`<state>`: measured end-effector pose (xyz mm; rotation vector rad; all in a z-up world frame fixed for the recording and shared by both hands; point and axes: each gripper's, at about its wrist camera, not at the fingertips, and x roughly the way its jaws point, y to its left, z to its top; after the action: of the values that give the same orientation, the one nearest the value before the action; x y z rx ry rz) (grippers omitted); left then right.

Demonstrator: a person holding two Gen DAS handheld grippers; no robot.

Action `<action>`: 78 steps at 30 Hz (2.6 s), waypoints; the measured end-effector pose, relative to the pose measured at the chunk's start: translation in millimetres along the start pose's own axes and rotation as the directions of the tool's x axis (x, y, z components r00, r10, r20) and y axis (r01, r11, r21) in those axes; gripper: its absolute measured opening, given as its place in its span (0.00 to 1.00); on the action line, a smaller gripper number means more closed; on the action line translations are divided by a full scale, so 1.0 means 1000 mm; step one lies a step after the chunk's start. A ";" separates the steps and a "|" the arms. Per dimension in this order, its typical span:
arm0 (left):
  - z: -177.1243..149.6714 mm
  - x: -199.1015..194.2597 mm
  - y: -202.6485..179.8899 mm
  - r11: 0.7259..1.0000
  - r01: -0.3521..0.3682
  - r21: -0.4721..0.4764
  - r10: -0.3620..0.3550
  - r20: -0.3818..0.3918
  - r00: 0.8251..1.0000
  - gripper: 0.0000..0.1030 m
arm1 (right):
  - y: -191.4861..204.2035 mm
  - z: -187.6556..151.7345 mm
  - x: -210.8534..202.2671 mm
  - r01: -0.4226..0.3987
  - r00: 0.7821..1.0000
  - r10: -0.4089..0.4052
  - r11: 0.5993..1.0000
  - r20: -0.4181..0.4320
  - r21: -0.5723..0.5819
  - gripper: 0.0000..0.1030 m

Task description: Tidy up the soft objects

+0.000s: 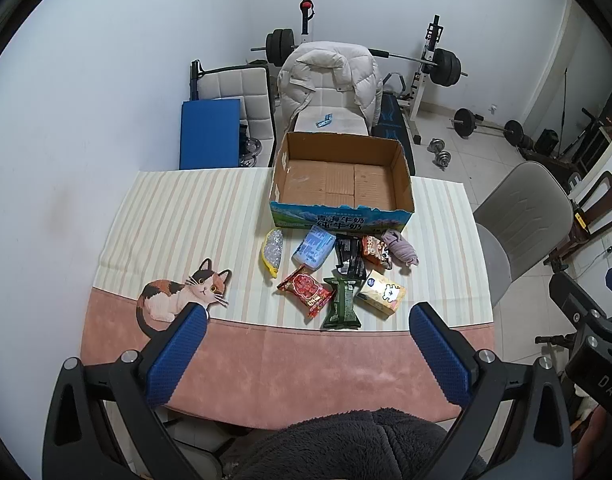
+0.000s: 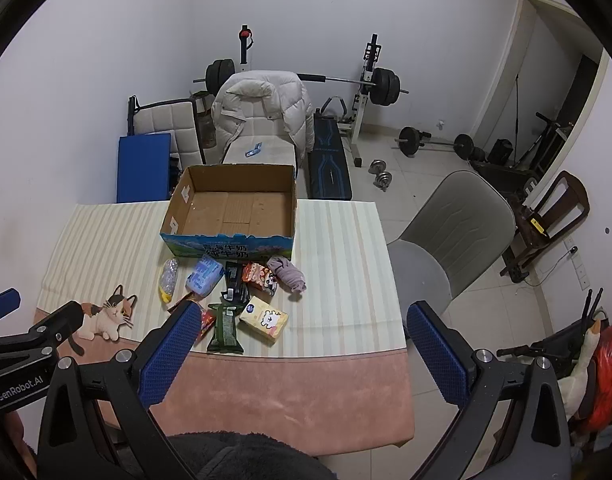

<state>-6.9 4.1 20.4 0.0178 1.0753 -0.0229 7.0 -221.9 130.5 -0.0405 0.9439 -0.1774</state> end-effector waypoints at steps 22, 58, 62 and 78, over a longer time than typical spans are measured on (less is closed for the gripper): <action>0.018 0.050 0.007 1.000 -0.026 -0.016 0.025 -0.048 0.999 1.00 | 0.000 0.014 0.037 -0.025 0.999 0.024 0.999 -0.030 -0.027 1.00; -0.045 0.412 -0.044 0.996 0.066 -0.066 -0.092 -0.603 0.792 0.71 | 0.024 -0.120 0.500 -0.139 0.674 0.202 0.979 -0.710 0.147 0.73; -0.048 0.437 -0.062 0.997 0.072 -0.041 -0.082 -0.624 0.777 0.53 | 0.025 -0.137 0.504 -0.164 0.667 0.205 0.978 -0.716 0.127 0.73; -0.062 0.411 -0.072 0.996 0.051 -0.073 -0.084 -0.583 0.808 0.29 | 0.053 -0.202 0.521 -0.185 0.695 0.179 0.980 -0.697 0.067 0.64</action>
<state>132.3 -70.3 -370.6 -0.0681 1.7018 -0.0553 149.7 -249.4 -411.4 0.1261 1.7140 0.0078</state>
